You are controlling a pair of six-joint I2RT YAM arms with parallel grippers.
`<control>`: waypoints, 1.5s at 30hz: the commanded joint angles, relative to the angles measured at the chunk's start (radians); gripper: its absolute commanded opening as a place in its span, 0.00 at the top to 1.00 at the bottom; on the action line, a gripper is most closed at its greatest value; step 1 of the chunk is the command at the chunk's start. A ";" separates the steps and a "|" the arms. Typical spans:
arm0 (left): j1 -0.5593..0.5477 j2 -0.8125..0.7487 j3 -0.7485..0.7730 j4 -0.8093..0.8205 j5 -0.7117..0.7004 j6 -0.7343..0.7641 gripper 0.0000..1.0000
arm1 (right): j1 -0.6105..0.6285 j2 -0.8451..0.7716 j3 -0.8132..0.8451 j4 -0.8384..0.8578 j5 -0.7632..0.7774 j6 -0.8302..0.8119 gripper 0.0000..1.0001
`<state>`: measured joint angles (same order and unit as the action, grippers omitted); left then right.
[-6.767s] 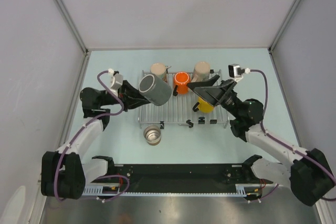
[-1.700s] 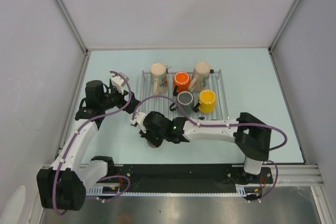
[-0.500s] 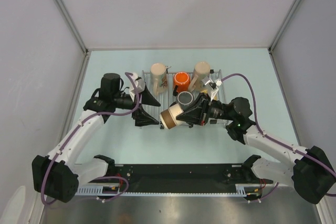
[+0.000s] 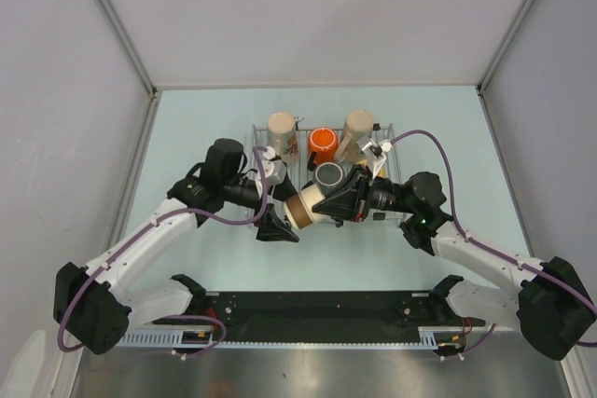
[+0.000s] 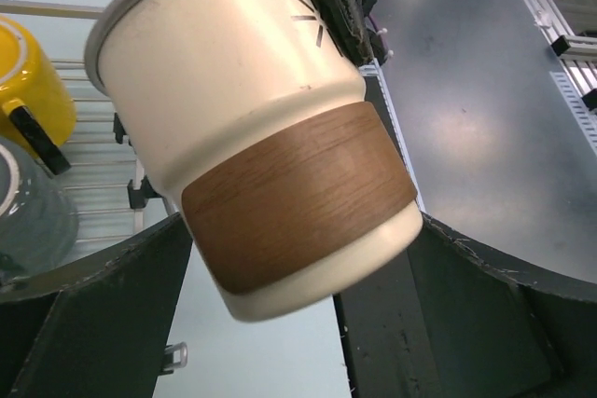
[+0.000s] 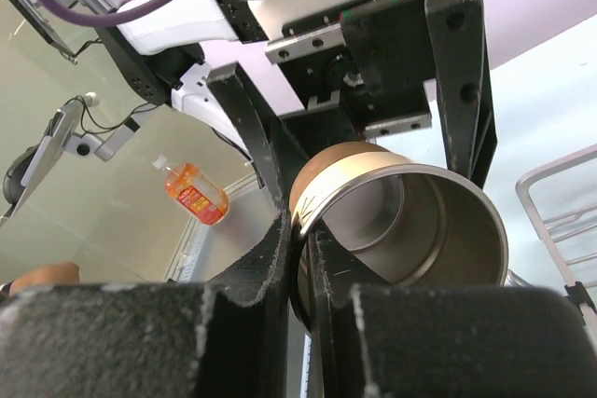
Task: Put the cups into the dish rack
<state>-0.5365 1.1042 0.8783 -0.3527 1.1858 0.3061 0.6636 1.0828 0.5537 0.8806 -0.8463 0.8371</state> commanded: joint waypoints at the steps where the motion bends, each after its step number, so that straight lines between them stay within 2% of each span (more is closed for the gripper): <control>1: -0.045 0.032 0.011 0.018 -0.018 0.008 0.00 | -0.004 -0.014 0.018 0.023 0.007 -0.018 1.00; 4: -0.092 0.033 0.011 0.032 -0.052 -0.004 0.00 | -0.001 -0.006 0.018 0.029 0.009 -0.021 1.00; 8: -0.099 0.007 -0.004 0.101 -0.084 -0.085 0.00 | 0.014 -0.004 0.020 -0.008 0.048 -0.071 1.00; 10: -0.100 -0.020 -0.021 0.152 -0.120 -0.113 0.00 | 0.045 -0.006 0.038 -0.095 0.084 -0.127 1.00; 15: -0.099 -0.092 -0.050 0.212 -0.210 -0.151 0.00 | 0.169 -0.038 0.103 -0.378 0.304 -0.384 1.00; 17: -0.099 -0.089 -0.050 0.213 -0.233 -0.156 0.00 | 0.212 -0.041 0.120 -0.407 0.355 -0.409 1.00; 21: -0.097 -0.076 -0.048 0.213 -0.229 -0.145 0.00 | 0.220 -0.026 0.115 -0.385 0.362 -0.403 1.00; 25: -0.097 -0.081 -0.055 0.215 -0.230 -0.127 0.21 | 0.220 -0.035 0.106 -0.385 0.374 -0.403 1.00; 29: -0.083 -0.076 -0.053 0.204 -0.235 -0.114 0.35 | 0.206 -0.070 0.088 -0.384 0.398 -0.398 1.00; 30: -0.077 -0.075 -0.053 0.202 -0.232 -0.113 0.35 | 0.203 -0.078 0.083 -0.382 0.401 -0.397 1.00; 32: -0.068 -0.072 -0.050 0.195 -0.229 -0.113 0.27 | 0.191 -0.102 0.074 -0.382 0.408 -0.392 1.00; 33: -0.066 -0.072 -0.050 0.190 -0.235 -0.114 0.21 | 0.186 -0.110 0.071 -0.381 0.409 -0.391 1.00; 34: -0.063 -0.073 -0.047 0.186 -0.233 -0.111 0.07 | 0.182 -0.118 0.065 -0.378 0.409 -0.389 1.00; 36: -0.063 -0.075 -0.047 0.172 -0.236 -0.110 0.00 | 0.177 -0.129 0.061 -0.374 0.412 -0.388 1.00; 43: -0.062 -0.053 -0.047 0.143 -0.195 -0.082 0.00 | 0.168 -0.150 0.054 -0.364 0.411 -0.377 1.00; 45: -0.063 -0.044 -0.047 0.147 -0.178 -0.079 0.07 | 0.166 -0.146 0.049 -0.353 0.406 -0.371 1.00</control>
<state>-0.6025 1.0454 0.8135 -0.1974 0.9424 0.1947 0.8379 0.9573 0.6041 0.4721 -0.4568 0.4568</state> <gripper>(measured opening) 0.979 0.126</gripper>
